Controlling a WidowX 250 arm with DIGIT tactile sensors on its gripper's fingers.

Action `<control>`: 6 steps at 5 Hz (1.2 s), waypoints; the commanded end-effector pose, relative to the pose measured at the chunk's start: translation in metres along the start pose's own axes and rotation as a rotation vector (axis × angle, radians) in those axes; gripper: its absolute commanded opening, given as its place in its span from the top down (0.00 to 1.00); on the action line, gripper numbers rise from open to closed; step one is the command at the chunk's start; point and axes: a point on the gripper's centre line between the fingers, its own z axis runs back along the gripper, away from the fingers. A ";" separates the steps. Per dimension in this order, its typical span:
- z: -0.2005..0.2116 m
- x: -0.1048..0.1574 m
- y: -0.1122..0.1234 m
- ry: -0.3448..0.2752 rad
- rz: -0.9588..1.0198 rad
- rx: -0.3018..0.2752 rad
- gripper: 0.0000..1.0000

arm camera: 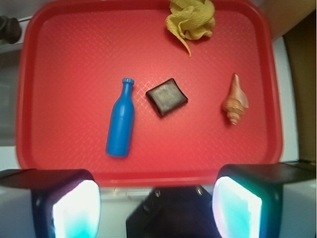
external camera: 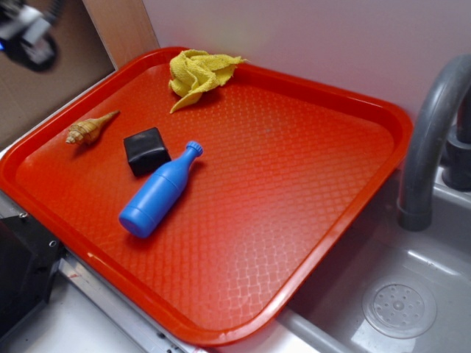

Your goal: Grab the blue bottle.

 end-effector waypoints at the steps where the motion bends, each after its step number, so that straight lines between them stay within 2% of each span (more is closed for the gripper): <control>1: -0.065 0.016 -0.033 0.023 -0.032 0.005 0.00; 2: -0.097 0.012 -0.046 0.067 -0.079 0.062 0.00; 6: -0.155 0.008 -0.038 0.189 -0.108 0.092 0.00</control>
